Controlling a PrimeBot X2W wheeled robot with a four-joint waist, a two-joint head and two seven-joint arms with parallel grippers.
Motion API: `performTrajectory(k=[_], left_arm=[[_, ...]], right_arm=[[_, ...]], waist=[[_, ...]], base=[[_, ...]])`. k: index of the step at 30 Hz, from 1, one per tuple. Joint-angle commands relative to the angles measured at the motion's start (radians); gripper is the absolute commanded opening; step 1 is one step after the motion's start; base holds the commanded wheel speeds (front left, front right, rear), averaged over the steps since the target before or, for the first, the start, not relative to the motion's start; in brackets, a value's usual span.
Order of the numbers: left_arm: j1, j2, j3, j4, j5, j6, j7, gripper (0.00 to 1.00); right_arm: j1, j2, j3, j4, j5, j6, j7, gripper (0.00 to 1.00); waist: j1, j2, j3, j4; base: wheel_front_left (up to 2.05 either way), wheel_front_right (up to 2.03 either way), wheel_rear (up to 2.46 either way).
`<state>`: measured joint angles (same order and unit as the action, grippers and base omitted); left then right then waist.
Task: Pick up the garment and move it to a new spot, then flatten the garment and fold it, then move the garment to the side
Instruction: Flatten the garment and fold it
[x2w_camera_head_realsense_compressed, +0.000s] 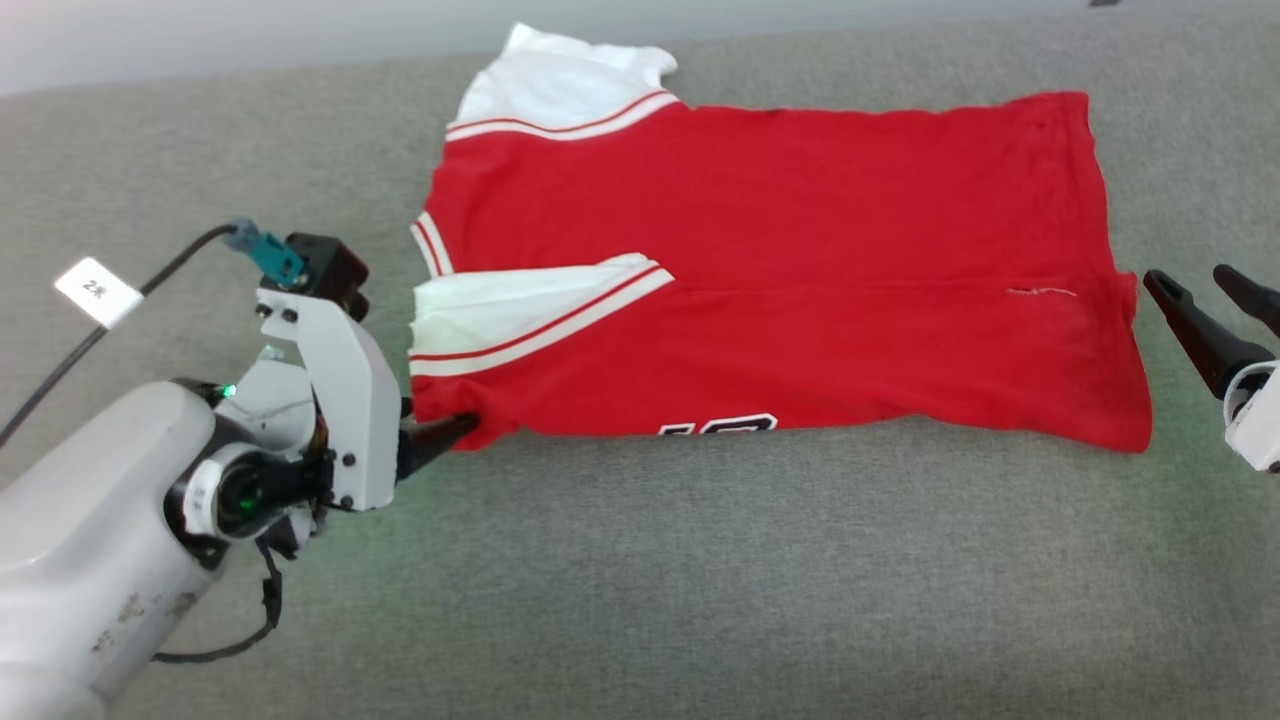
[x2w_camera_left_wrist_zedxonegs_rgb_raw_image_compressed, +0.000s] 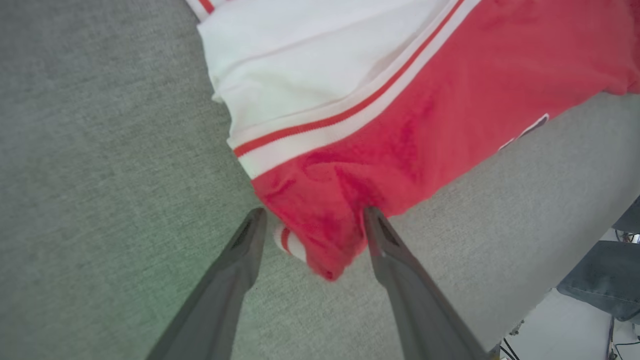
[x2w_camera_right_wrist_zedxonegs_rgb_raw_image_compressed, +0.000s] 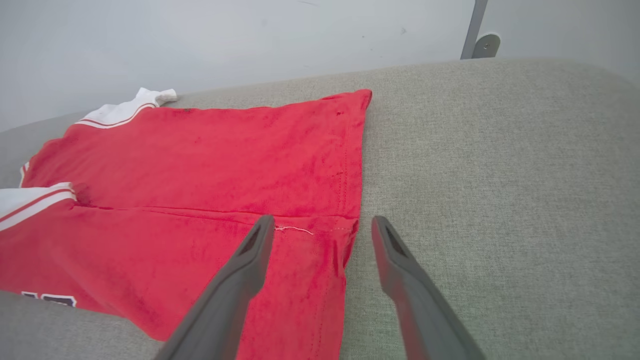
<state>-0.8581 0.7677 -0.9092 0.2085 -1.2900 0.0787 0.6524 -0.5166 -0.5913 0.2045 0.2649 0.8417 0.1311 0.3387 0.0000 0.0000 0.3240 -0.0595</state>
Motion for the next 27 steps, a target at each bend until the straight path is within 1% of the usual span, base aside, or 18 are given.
performTrajectory(k=[1,6,7,8,9,10,11,14,18,20,23,27], left_arm=[[-0.006,-0.010,0.003,0.014,-0.004,-0.001,0.000,1.00],[0.013,-0.038,-0.012,0.097,-0.007,-0.028,-0.010,1.00],[0.021,-0.047,-0.013,0.109,-0.016,-0.035,-0.011,0.76],[0.029,-0.054,-0.016,0.119,-0.023,-0.045,-0.008,0.46],[0.035,-0.060,-0.019,0.127,-0.029,-0.053,-0.004,0.35],[0.039,-0.066,-0.020,0.133,-0.035,-0.060,-0.003,0.13],[0.044,-0.071,-0.021,0.140,-0.041,-0.063,0.001,0.00],[0.049,-0.079,-0.026,0.146,-0.047,-0.081,0.002,0.00],[0.049,-0.081,-0.022,0.154,-0.049,-0.092,-0.006,0.00],[0.047,-0.083,-0.020,0.151,-0.047,-0.099,-0.013,0.00],[0.047,-0.090,-0.016,0.143,-0.047,-0.105,-0.025,0.00],[0.049,-0.096,-0.021,0.132,-0.038,-0.113,-0.033,0.00]], right_arm=[[-0.009,0.001,0.001,-0.005,0.000,-0.001,-0.001,1.00],[-0.014,-0.009,-0.001,-0.018,0.004,-0.001,-0.004,1.00],[-0.013,-0.011,0.000,-0.020,0.004,-0.001,-0.002,1.00],[-0.011,-0.014,0.000,-0.023,0.005,-0.001,-0.001,1.00],[-0.008,-0.016,0.000,-0.026,0.004,-0.001,0.002,1.00],[-0.006,-0.019,0.002,-0.031,0.002,-0.001,0.005,1.00],[-0.004,-0.022,0.007,-0.037,0.003,-0.001,0.014,1.00],[0.001,-0.047,0.036,-0.061,0.009,-0.001,0.070,1.00],[0.009,-0.106,0.107,-0.091,0.011,-0.001,0.244,1.00],[-0.011,-0.121,0.119,-0.093,-0.004,-0.001,0.313,1.00],[-0.043,-0.105,0.135,-0.078,-0.021,-0.001,0.395,1.00],[-0.078,-0.077,0.146,-0.037,-0.035,-0.001,0.456,1.00]], waist=[[0.0000,0.0000,0.022,-0.022],[0.0000,0.0000,0.050,-0.049],[0.0000,0.0000,0.052,-0.053],[0.0000,0.0000,0.053,-0.055],[0.0000,0.0000,0.054,-0.056],[0.0000,0.0000,0.054,-0.058],[0.0000,0.0000,0.054,-0.059],[0.0000,0.0000,0.050,-0.058],[0.0000,0.0000,0.043,-0.051],[0.0000,0.0000,0.044,-0.046],[0.0000,0.0000,0.049,-0.039],[0.0000,0.0000,0.058,-0.023]], base=[[0.00,0.00,0.00],[0.00,0.00,0.00],[0.00,0.00,0.00],[0.00,0.00,0.00],[0.00,0.00,0.00],[0.00,0.00,0.00],[0.00,0.00,0.00],[0.00,0.00,0.00],[0.00,0.00,0.00],[0.00,0.00,0.00],[0.00,0.00,0.00],[0.00,0.00,0.00]])
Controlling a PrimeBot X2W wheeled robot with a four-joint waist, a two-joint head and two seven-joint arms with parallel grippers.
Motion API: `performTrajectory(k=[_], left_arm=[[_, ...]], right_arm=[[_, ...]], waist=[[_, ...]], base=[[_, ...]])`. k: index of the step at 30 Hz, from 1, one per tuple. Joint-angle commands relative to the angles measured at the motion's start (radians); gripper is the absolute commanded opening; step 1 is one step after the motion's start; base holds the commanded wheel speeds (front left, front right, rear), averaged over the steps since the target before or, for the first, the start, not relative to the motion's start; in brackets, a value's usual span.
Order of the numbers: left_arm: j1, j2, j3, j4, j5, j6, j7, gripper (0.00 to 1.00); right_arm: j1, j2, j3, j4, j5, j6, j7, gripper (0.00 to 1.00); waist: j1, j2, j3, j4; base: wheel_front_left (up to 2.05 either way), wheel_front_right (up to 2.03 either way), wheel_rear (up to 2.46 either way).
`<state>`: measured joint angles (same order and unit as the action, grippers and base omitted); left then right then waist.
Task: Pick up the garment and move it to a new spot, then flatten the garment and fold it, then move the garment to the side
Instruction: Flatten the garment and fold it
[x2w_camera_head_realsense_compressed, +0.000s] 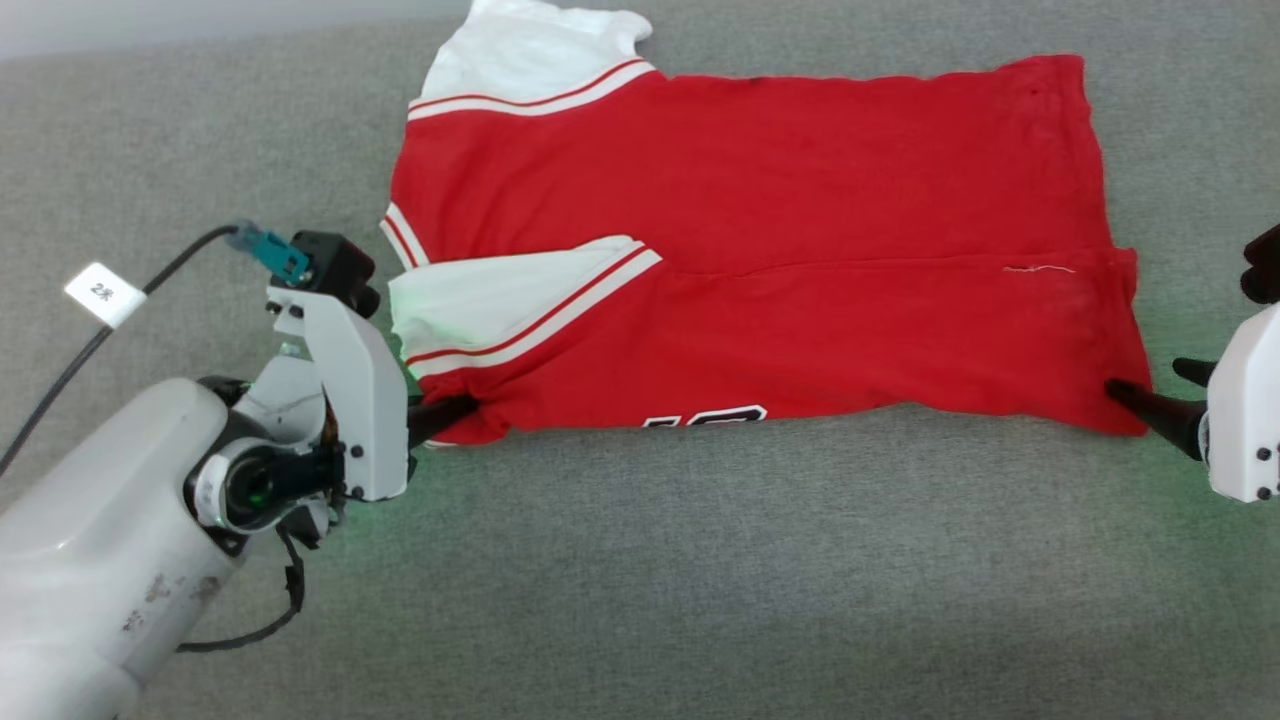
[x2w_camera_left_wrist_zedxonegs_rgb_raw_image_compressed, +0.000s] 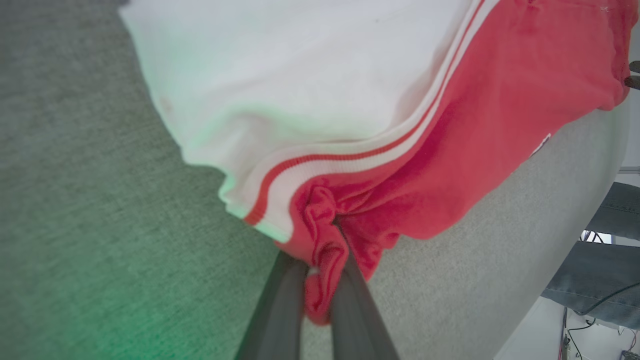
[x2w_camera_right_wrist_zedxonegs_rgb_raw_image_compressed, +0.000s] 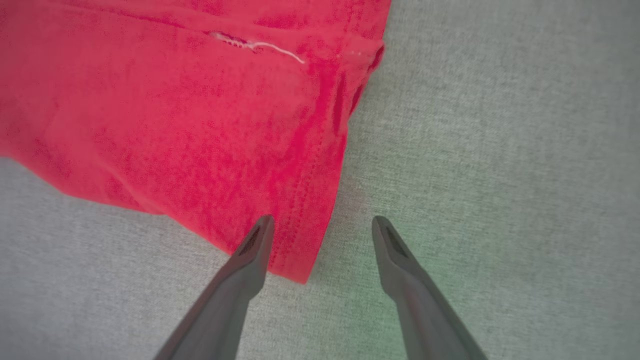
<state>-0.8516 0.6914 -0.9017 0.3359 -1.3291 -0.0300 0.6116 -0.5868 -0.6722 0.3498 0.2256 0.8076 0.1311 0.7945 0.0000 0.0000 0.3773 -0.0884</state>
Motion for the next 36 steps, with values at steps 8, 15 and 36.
performTrajectory(k=[8,15,36], left_arm=[[0.031,-0.043,-0.030,0.012,0.011,-0.014,-0.009,0.00],[0.031,-0.048,-0.027,0.025,0.013,-0.022,-0.020,0.00],[0.351,0.170,0.011,-0.391,-0.038,0.052,-0.195,0.00]], right_arm=[[-0.038,0.068,0.065,0.114,-0.038,-0.001,0.042,0.50],[-0.044,0.064,0.099,0.151,-0.018,-0.001,0.019,0.00],[0.208,-0.182,0.074,-0.096,0.133,-0.001,-0.006,0.00]], waist=[[0.0000,0.0000,0.019,0.028],[0.0000,0.0000,0.016,0.037],[0.0000,0.0000,-0.073,0.069]], base=[[0.00,0.00,0.00],[0.00,0.00,0.00],[0.00,0.00,0.00]])
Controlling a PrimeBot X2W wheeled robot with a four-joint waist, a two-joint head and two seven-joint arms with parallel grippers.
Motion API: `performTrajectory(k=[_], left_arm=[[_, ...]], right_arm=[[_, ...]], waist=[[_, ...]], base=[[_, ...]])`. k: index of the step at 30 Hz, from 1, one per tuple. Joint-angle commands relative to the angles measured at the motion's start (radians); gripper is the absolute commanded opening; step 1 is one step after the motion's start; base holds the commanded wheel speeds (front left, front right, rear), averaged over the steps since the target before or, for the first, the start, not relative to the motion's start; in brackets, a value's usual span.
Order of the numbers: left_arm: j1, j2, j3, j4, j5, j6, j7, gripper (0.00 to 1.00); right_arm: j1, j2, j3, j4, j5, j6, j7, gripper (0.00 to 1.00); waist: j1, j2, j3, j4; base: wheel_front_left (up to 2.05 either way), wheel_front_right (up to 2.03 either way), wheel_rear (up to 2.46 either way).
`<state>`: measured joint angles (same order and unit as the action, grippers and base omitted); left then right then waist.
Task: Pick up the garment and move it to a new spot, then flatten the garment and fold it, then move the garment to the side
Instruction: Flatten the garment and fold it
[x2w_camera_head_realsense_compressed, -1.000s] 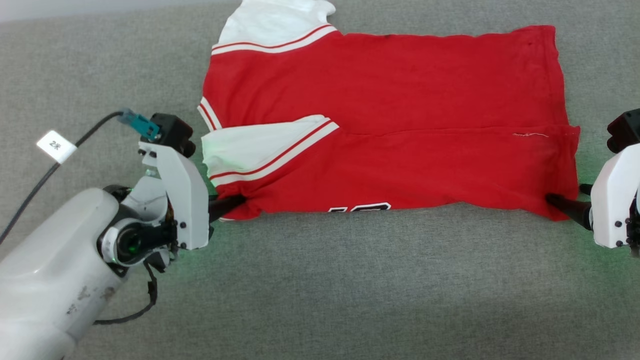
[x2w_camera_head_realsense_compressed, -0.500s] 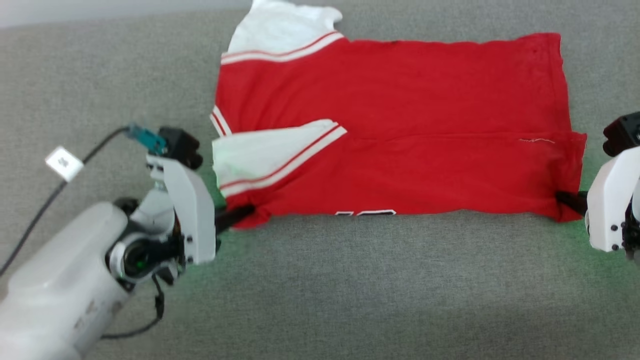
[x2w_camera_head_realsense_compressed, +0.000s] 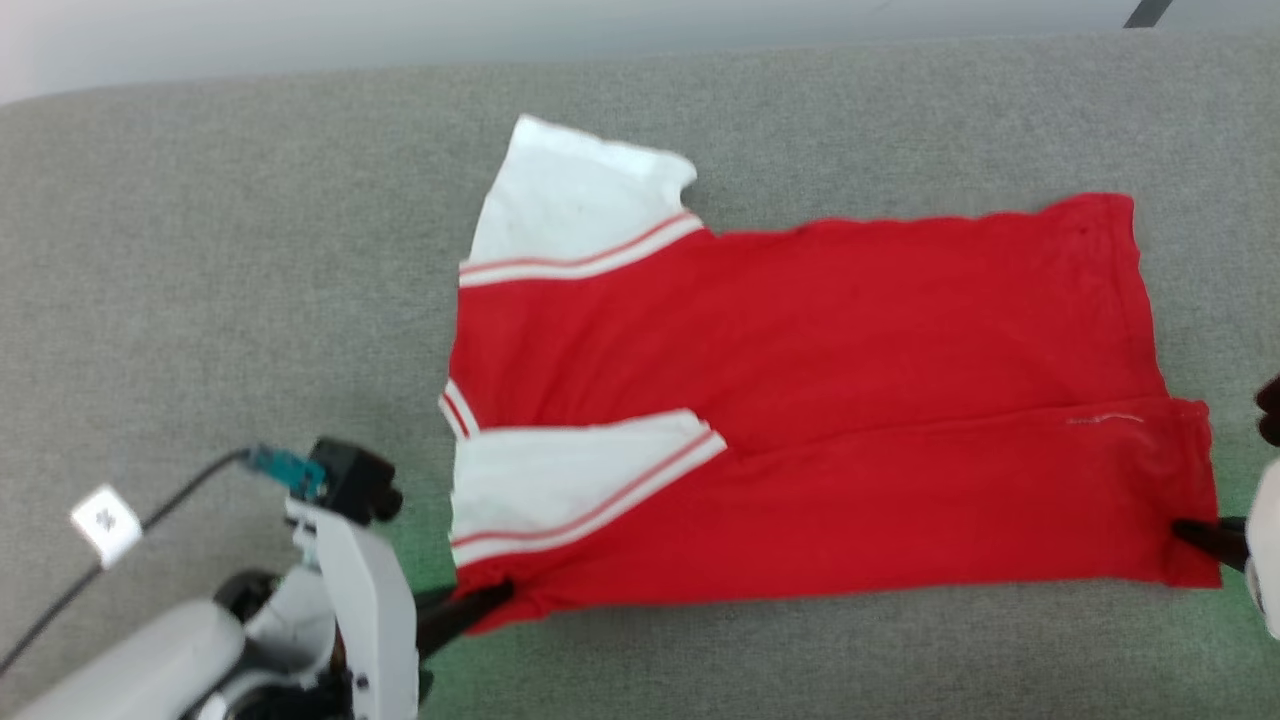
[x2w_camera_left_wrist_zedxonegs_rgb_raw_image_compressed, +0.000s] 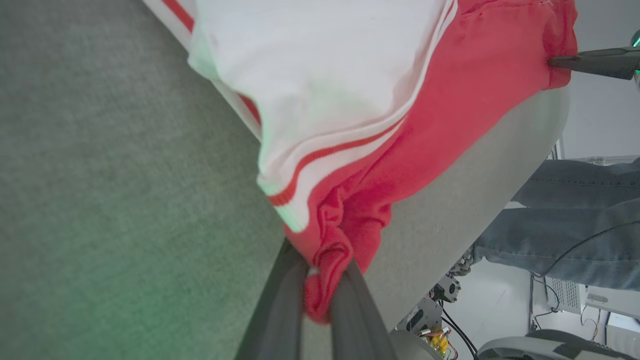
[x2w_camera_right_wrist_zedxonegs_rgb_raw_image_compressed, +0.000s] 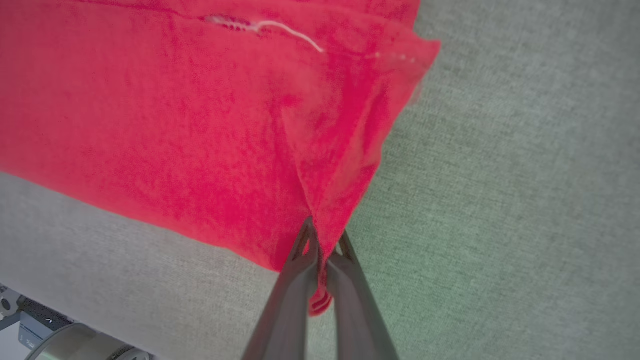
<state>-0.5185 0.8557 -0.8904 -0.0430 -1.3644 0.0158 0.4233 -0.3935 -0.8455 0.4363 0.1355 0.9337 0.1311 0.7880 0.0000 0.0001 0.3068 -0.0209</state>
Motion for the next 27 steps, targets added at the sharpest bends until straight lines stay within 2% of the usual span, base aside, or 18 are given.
performTrajectory(k=[1,3,4,5,6,7,8,10,11,16,21,27], left_arm=[[0.034,0.011,0.002,-0.031,-0.007,0.015,-0.020,0.00],[0.061,0.021,0.008,-0.056,-0.009,0.031,-0.043,0.00],[0.072,0.024,0.011,-0.063,-0.010,0.037,-0.055,0.00],[0.079,0.026,0.015,-0.069,-0.006,0.042,-0.068,0.00],[0.085,0.027,0.018,-0.075,0.000,0.046,-0.083,0.24],[0.085,0.027,0.018,-0.075,0.000,0.046,-0.083,0.24],[0.093,0.025,0.023,-0.079,-0.003,0.048,-0.097,0.42],[0.107,0.028,0.040,-0.090,-0.014,0.052,-0.129,0.91],[0.115,0.030,0.052,-0.096,-0.021,0.053,-0.150,1.00],[0.168,0.047,0.126,-0.116,-0.039,0.062,-0.287,1.00],[0.183,0.050,0.191,-0.091,-0.021,0.089,-0.410,1.00],[0.039,0.011,0.226,0.021,0.107,0.131,-0.492,1.00]], right_arm=[[0.030,-0.015,-0.024,-0.018,0.008,-0.001,-0.003,0.00],[0.060,-0.015,-0.053,-0.034,0.008,-0.001,-0.017,0.00],[0.069,-0.012,-0.068,-0.040,0.001,-0.001,-0.028,0.10],[0.076,-0.008,-0.085,-0.045,-0.009,-0.001,-0.044,0.39],[0.081,0.000,-0.104,-0.046,-0.019,-0.001,-0.061,0.87],[0.081,0.000,-0.104,-0.046,-0.019,-0.001,-0.061,0.87],[0.091,0.008,-0.124,-0.044,-0.027,-0.001,-0.079,1.00],[0.111,0.030,-0.161,-0.050,-0.036,-0.001,-0.107,1.00],[0.118,0.038,-0.183,-0.055,-0.042,-0.001,-0.120,1.00],[0.145,0.092,-0.283,-0.095,-0.110,-0.001,-0.230,1.00],[0.121,0.195,-0.334,-0.120,-0.216,-0.001,-0.414,1.00],[0.059,0.328,-0.360,-0.106,-0.318,-0.001,-0.648,1.00]], waist=[[0.0000,-0.0001,-0.004,0.002],[0.0000,-0.0001,-0.009,0.002],[0.0000,-0.0001,-0.012,0.003],[0.0000,-0.0001,-0.014,0.003],[0.0000,-0.0001,-0.016,0.004],[0.0000,-0.0001,-0.016,0.004],[0.0000,-0.0001,-0.019,0.005],[0.0000,-0.0001,-0.024,0.008],[0.0000,-0.0001,-0.026,0.009],[0.0000,-0.0001,-0.030,0.008],[0.0000,-0.0001,-0.028,-0.001],[0.0000,-0.0001,-0.006,-0.034]], base=[[0.00,0.00,0.00],[0.00,0.00,0.00],[0.00,0.00,0.00],[0.00,0.00,0.00],[0.00,0.00,0.00],[0.00,0.00,0.00],[0.00,0.00,0.00],[0.00,0.00,0.00],[0.00,0.00,0.00],[0.00,0.00,0.00],[0.00,0.00,0.00],[0.00,0.00,0.00]])
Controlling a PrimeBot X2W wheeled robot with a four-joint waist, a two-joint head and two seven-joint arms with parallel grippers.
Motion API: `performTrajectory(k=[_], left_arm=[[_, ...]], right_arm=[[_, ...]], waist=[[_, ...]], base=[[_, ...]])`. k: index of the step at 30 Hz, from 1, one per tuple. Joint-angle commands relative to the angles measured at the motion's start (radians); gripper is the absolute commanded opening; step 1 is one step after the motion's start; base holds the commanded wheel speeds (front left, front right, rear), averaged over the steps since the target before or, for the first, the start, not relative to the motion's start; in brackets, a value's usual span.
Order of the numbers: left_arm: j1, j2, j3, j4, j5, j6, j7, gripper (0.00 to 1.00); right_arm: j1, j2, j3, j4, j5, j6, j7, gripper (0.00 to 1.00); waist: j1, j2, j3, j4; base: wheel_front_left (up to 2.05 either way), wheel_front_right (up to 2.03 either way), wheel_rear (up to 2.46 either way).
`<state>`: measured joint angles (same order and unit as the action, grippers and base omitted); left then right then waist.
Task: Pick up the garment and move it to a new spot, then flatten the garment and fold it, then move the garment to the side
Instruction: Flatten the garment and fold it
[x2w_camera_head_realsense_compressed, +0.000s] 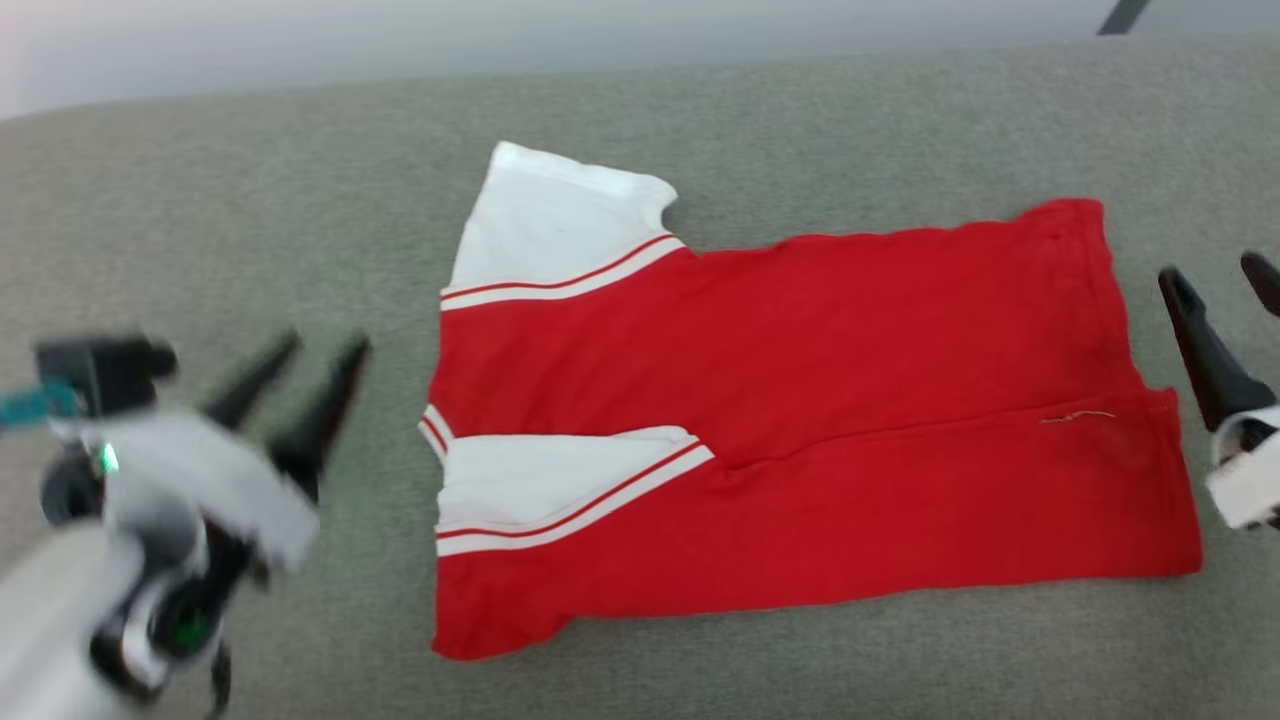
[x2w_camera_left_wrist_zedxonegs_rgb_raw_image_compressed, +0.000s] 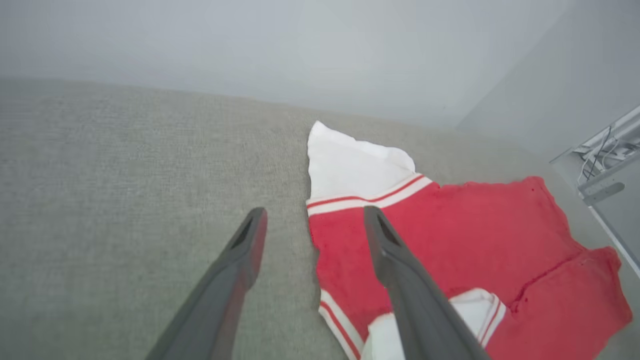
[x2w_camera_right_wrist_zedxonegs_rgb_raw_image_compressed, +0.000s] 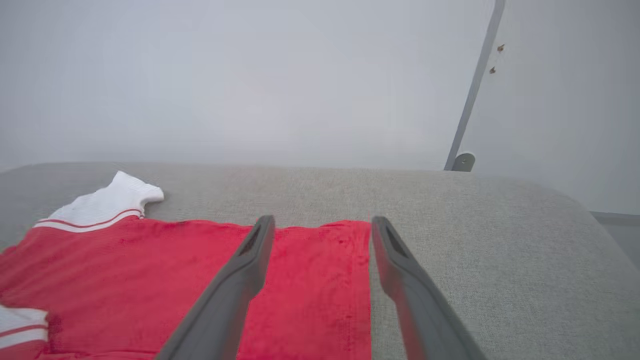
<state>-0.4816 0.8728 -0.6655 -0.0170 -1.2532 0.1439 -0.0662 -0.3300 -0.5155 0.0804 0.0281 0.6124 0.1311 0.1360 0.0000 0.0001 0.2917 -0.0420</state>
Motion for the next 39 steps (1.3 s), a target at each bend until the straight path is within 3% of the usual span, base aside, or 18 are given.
performTrajectory(k=[1,5,10,19,24,35,36,37,38,39], left_arm=[[-0.034,-0.026,0.010,0.025,0.003,0.013,-0.007,1.00],[-0.205,-0.077,0.009,0.156,0.059,0.012,0.019,1.00],[-0.415,-0.109,-0.038,0.337,0.129,-0.039,0.128,1.00],[-0.667,-0.158,-0.130,0.653,0.195,-0.136,0.363,1.00],[-0.749,-0.168,-0.180,0.771,0.176,-0.184,0.574,1.00],[-0.836,-0.179,-0.245,0.918,0.181,-0.214,0.839,1.00],[-0.837,-0.184,-0.241,0.920,0.170,-0.218,0.848,0.51],[-0.839,-0.190,-0.236,0.922,0.161,-0.223,0.852,0.08],[-0.840,-0.195,-0.232,0.923,0.152,-0.225,0.856,0.00],[-0.841,-0.201,-0.232,0.922,0.149,-0.230,0.861,0.00]], right_arm=[[-0.009,0.017,0.000,0.004,-0.010,-0.001,-0.017,1.00],[-0.048,0.084,0.018,0.005,-0.044,-0.001,-0.073,1.00],[-0.094,0.140,0.048,0.000,-0.041,-0.001,-0.115,1.00],[-0.115,0.159,0.082,-0.001,-0.023,-0.001,-0.149,1.00],[-0.115,0.151,0.092,0.004,-0.010,-0.001,-0.155,1.00],[-0.126,0.137,0.110,0.008,0.008,-0.001,-0.151,1.00],[-0.129,0.136,0.113,0.011,0.016,-0.001,-0.144,1.00],[-0.137,0.132,0.117,0.013,0.023,-0.001,-0.133,1.00],[-0.147,0.128,0.124,0.015,0.030,-0.001,-0.122,1.00],[-0.160,0.122,0.137,0.015,0.041,-0.001,-0.105,1.00]], waist=[[0.0000,-0.0001,0.014,-0.022],[0.0000,-0.0001,0.044,-0.079],[0.0000,-0.0001,0.084,-0.171],[0.0000,-0.0001,0.139,-0.290],[0.0000,-0.0001,0.166,-0.323],[0.0000,-0.0001,0.204,-0.332],[0.0000,-0.0001,0.206,-0.329],[0.0000,-0.0001,0.208,-0.325],[0.0000,-0.0001,0.211,-0.322],[0.0000,-0.0001,0.213,-0.317]], base=[[0.00,0.00,0.00],[0.00,0.00,0.00],[0.00,0.00,0.00],[0.00,0.00,0.00],[0.00,0.00,0.00],[0.00,0.00,0.00],[0.00,0.00,0.00],[0.00,0.00,0.00],[0.00,0.00,0.00],[0.00,0.00,0.00]])
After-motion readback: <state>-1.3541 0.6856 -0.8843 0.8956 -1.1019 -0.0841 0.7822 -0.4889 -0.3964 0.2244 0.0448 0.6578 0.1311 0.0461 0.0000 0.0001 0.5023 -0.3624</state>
